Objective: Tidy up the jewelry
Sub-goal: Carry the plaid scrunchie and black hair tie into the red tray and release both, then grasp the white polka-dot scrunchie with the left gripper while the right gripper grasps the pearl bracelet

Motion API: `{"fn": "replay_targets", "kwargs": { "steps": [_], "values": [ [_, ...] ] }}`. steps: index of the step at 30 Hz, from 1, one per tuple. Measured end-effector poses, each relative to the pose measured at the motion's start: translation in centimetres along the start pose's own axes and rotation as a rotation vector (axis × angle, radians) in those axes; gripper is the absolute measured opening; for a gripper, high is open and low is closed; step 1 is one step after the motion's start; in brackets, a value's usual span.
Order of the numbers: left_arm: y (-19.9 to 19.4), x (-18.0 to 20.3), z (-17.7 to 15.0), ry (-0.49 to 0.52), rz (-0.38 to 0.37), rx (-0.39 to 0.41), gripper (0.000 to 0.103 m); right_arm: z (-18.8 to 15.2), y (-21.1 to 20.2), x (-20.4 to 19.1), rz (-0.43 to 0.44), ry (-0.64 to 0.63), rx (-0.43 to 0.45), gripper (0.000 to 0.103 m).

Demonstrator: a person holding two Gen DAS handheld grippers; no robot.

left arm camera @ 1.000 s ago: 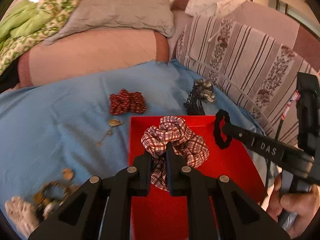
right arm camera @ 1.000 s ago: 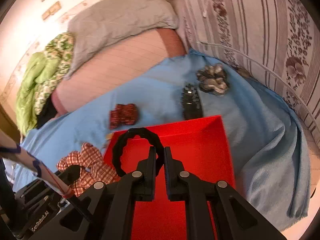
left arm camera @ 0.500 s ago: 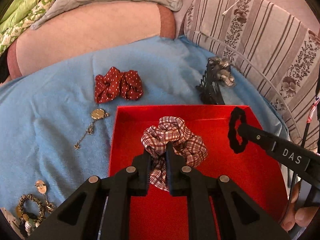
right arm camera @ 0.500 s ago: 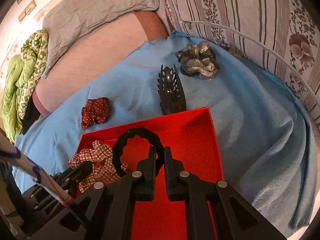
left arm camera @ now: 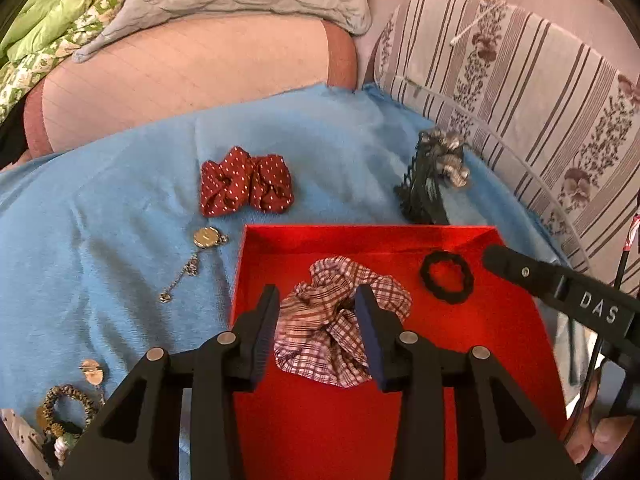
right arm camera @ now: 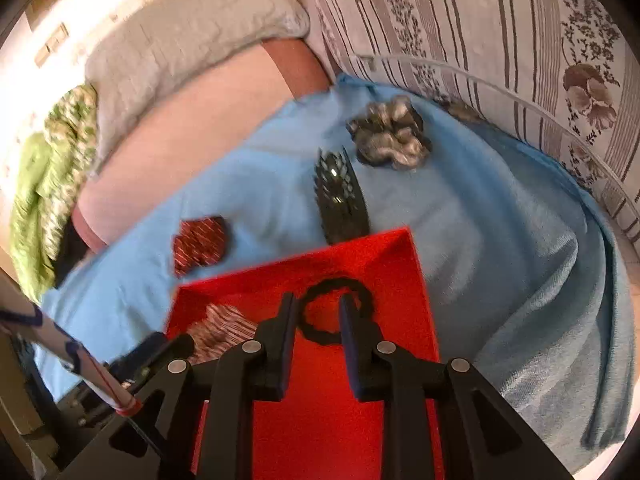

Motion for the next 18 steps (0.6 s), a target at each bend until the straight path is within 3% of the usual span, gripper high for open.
{"fn": "replay_targets", "kwargs": {
  "steps": [6,18],
  "values": [
    [-3.4,-0.5,0.6,-0.008,-0.007,0.068,0.038,0.7,-2.0,-1.2,0.039,-0.004,0.081,0.023],
    [-10.8,-4.7,-1.5,-0.051,0.007,0.150,0.039,-1.8,-3.9,-7.7,0.165,-0.148,0.090,0.023]
  ]
}}
Point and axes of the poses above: each gripper's, at about its wrist camera, not at the fingertips, and y roughly the way its jaws point, x to its right, z to its top, the point moved 2 cm from there along y, roughly the way its jaws point, and after that the axes turned 6 degrees about x, right-handed, at the moved point
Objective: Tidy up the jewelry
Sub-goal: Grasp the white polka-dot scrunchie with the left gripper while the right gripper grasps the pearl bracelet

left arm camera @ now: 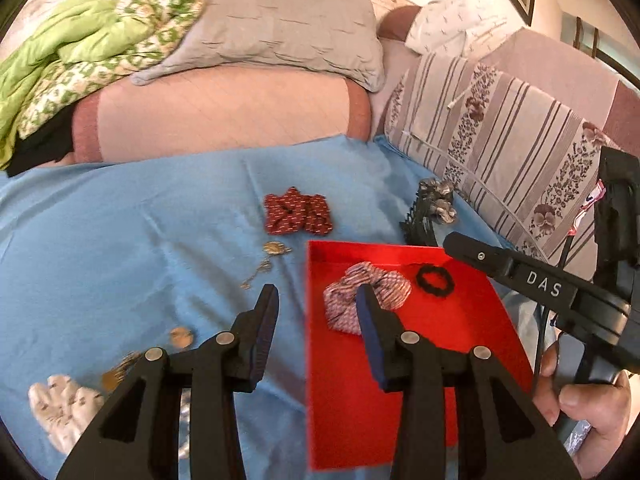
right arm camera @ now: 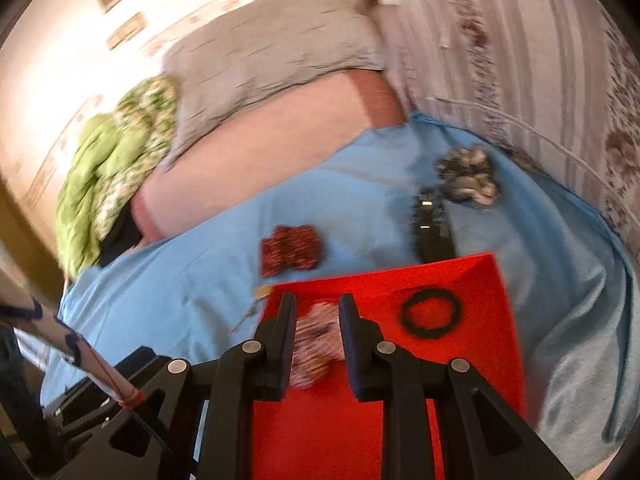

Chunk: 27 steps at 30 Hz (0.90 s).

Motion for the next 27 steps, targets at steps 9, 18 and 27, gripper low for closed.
{"fn": "replay_targets", "kwargs": {
  "steps": [9,18,27],
  "values": [
    [-6.8,-7.7,-2.4,-0.043,0.128,0.021,0.043,-4.4,-0.5,-8.5,0.159,-0.201,-0.057,0.023],
    [-10.5,-19.8,-6.1,-0.276,0.288,0.013,0.043,-6.9,1.0,-11.8,0.228,-0.245,-0.123,0.023],
    [-9.0,-22.6,-8.9,-0.363,0.167,-0.079,0.043,-8.1,2.3,-14.0,0.260,-0.251,-0.164,0.023]
  ]
}}
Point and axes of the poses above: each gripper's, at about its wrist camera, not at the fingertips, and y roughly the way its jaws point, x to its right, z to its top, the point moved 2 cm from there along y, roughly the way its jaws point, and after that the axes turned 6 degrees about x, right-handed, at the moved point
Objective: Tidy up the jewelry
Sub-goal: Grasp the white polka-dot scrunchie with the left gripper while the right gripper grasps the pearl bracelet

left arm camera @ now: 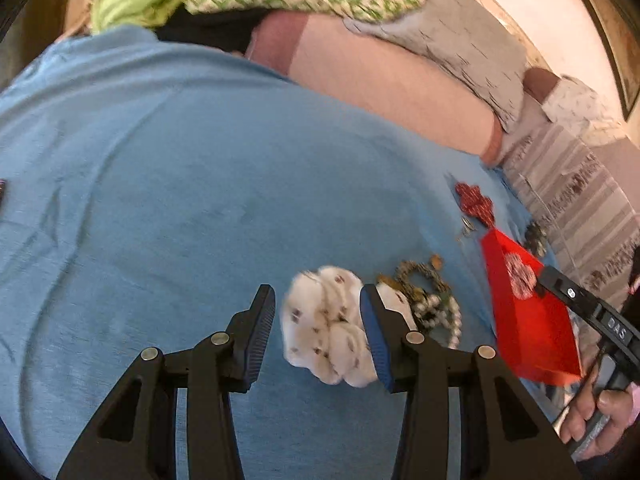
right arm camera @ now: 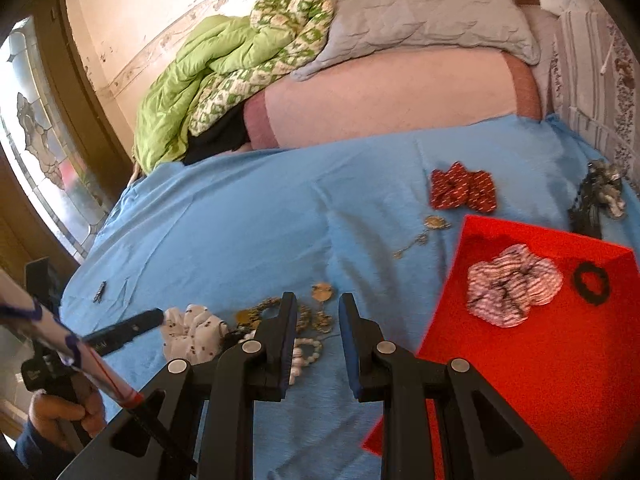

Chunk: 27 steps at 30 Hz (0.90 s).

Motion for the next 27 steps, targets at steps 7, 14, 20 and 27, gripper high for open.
{"fn": "replay_targets", "kwargs": {
  "steps": [7,14,20,27],
  "values": [
    [3.2,0.4,-1.0,0.055,0.055,-0.082,0.044,-1.2,1.8,-1.5,0.109,0.021,-0.085,0.023],
    [2.3,0.9,0.1,0.084,0.082,0.009,0.011,-3.0,3.7,-1.5,0.097,0.038,-0.187,0.023],
    [-0.8,1.2,1.7,0.096,0.062,0.165,0.011,-4.5,5.7,-1.7,0.050,0.007,-0.264,0.023],
    [-1.2,1.7,2.0,0.109,0.036,0.179,0.011,-5.4,7.9,-1.9,0.004,-0.027,-0.295,0.022]
  ]
}}
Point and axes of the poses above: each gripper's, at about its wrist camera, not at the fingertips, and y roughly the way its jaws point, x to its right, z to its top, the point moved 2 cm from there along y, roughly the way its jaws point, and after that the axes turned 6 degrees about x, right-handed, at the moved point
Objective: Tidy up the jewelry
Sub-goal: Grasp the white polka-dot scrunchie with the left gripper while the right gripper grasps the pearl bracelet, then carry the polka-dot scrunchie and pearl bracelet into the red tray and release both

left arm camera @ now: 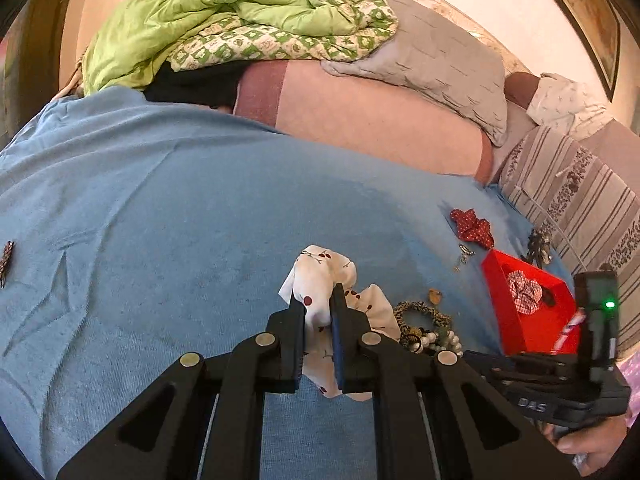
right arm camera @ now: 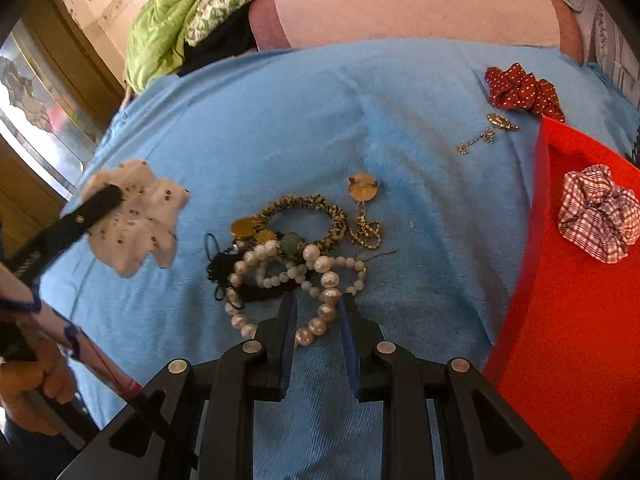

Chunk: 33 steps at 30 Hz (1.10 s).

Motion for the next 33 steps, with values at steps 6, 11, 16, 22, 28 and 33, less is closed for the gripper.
{"fn": "replay_targets", "kwargs": {
  "steps": [6,11,16,22,28,33],
  "values": [
    [-0.1,0.3,-0.1,0.031,-0.001,0.000,0.011,0.6,-0.7,0.1,-0.004,-0.001,0.035,0.011],
    [-0.8,1.1,0.2,0.056,-0.012,0.037,0.011,1.6,-3.8,-0.4,0.045,-0.007,0.141,0.011],
    [-1.4,2.1,0.5,0.080,-0.025,0.073,0.011,2.5,-6.8,-1.3,0.086,-0.031,0.263,0.011],
    [-1.2,3.1,0.2,0.108,-0.029,0.065,0.011,2.9,-8.1,-1.7,0.095,-0.031,0.319,0.011],
    [-0.8,3.6,-0.2,0.137,-0.021,0.050,0.011,2.9,-8.4,-1.6,0.098,-0.020,0.322,0.011],
    [-0.7,4.0,-0.4,0.158,-0.012,0.042,0.011,3.0,-8.3,-1.9,0.096,-0.029,0.323,0.011]
  ]
}}
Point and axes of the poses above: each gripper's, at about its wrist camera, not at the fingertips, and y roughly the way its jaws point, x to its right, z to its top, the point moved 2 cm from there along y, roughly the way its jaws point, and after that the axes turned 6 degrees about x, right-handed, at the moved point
